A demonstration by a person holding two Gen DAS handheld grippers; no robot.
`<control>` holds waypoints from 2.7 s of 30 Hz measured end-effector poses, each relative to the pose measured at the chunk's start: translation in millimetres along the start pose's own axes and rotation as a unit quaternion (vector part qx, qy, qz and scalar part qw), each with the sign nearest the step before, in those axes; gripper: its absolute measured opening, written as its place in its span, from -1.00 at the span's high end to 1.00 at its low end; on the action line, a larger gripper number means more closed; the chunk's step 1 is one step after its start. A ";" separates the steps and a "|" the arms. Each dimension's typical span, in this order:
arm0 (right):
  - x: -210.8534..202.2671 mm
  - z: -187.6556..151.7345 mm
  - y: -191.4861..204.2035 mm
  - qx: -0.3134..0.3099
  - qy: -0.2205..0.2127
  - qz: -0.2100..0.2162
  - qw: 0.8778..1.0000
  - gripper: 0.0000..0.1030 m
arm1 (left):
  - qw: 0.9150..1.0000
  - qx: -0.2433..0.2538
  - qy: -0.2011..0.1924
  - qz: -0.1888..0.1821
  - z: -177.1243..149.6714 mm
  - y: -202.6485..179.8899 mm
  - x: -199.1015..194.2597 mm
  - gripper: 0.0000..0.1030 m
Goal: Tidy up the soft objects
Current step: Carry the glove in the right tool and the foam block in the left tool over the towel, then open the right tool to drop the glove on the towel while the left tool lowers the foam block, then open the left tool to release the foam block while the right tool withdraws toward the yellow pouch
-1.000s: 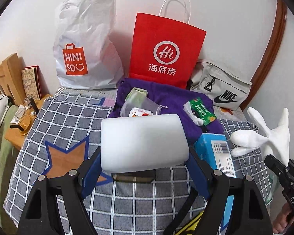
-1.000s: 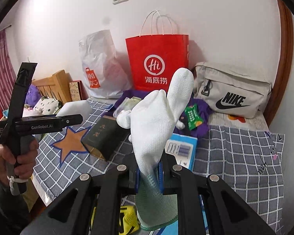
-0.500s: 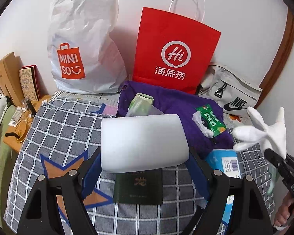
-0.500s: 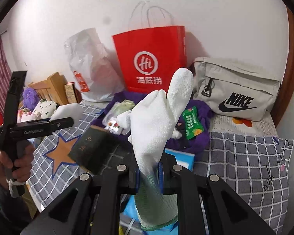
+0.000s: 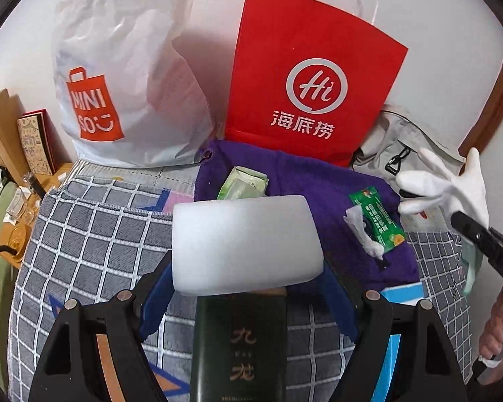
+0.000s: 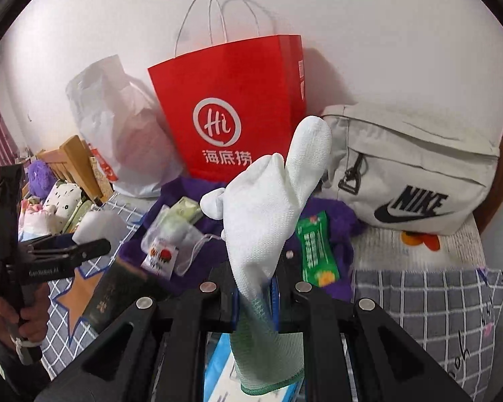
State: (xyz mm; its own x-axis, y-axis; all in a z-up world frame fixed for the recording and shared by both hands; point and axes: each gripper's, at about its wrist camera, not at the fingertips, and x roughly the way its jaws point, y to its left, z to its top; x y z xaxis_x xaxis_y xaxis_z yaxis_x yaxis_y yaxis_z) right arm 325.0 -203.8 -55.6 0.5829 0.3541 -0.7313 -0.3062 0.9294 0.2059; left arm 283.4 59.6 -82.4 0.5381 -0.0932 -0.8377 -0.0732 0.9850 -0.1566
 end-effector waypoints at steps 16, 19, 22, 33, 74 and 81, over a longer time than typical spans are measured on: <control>73.0 8.5 -23.7 0.022 0.046 0.011 0.999 0.72 | 1.000 0.017 0.019 -0.008 29.8 -15.0 55.3 -0.56; 78.0 6.5 -28.1 0.024 0.049 0.008 0.998 0.72 | 0.999 0.023 0.025 -0.007 35.9 -22.5 69.6 -0.56; 89.4 4.4 -31.9 0.025 0.063 0.010 0.998 0.72 | 0.999 0.033 0.028 -0.008 40.0 -30.0 81.1 -0.56; 127.2 -6.4 -40.5 0.036 0.111 0.029 0.993 0.68 | 0.998 0.046 0.041 -0.007 43.5 -37.9 114.9 -0.58; 35.2 -2.9 -21.6 0.002 0.037 -0.032 0.999 -0.42 | 0.998 0.023 -0.002 -0.054 44.1 -39.0 44.2 -0.70; -20.9 -46.3 10.7 -0.019 0.023 -0.020 0.999 -0.41 | 0.998 0.053 -0.003 -0.038 7.3 -43.3 -1.7 -0.69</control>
State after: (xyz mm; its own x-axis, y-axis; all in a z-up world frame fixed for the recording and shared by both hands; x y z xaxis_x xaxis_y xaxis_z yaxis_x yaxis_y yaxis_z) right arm 274.6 -206.1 -68.2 0.5606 0.3107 -0.7675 -0.3124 0.9378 0.1514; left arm 291.7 18.2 -70.3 0.5442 -0.1677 -0.8221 0.0565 0.9849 -0.1635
